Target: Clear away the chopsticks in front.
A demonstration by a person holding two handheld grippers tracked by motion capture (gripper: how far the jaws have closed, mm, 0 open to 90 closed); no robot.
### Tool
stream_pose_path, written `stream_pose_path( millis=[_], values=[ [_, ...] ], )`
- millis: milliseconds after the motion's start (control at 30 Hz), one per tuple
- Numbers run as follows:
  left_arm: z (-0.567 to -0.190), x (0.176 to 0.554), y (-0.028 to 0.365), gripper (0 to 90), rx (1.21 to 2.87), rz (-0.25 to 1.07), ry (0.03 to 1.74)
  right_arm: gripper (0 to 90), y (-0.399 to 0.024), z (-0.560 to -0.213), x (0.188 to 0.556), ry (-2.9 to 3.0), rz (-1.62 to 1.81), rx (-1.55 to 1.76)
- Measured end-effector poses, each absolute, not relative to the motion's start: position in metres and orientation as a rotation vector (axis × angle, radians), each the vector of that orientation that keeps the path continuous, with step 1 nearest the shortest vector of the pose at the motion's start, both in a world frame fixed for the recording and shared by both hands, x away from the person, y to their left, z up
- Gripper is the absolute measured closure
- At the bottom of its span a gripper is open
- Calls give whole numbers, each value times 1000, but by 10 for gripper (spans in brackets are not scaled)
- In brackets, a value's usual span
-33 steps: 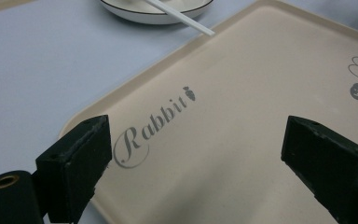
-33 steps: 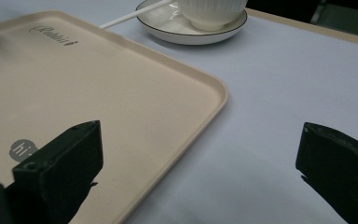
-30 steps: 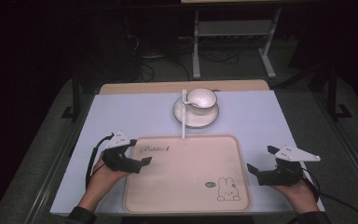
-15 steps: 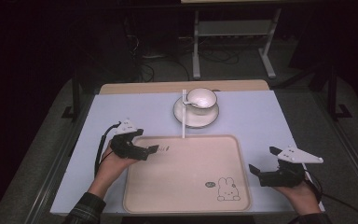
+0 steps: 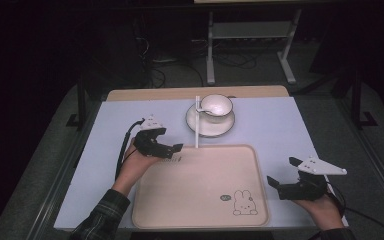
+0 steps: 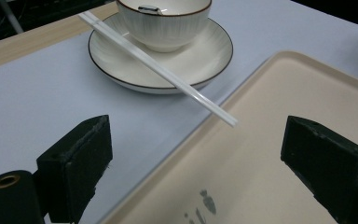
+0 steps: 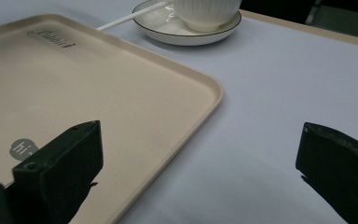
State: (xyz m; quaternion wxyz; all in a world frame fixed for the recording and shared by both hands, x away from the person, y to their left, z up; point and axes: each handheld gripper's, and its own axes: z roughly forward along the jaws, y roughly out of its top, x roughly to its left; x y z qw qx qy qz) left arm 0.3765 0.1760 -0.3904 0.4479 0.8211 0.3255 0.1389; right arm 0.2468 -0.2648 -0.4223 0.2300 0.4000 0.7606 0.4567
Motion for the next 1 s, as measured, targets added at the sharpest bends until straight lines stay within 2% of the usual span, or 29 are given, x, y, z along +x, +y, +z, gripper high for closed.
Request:
stream_pose_path(
  millis=[433,467,833,1000],
  values=[
    [-396,420,145,88,2077,322,858,0,-266,-423,247,2094,1265,1104],
    [-397,427,142,133,2083,317,868,0,-266,-423,247,2094,1267,1104],
    [-403,457,118,164,2133,319,908,0,-266,-424,248,2099,1277,1104],
    [-408,471,105,261,2163,327,928,0,-266,-424,248,2100,1283,1102]
  ],
)
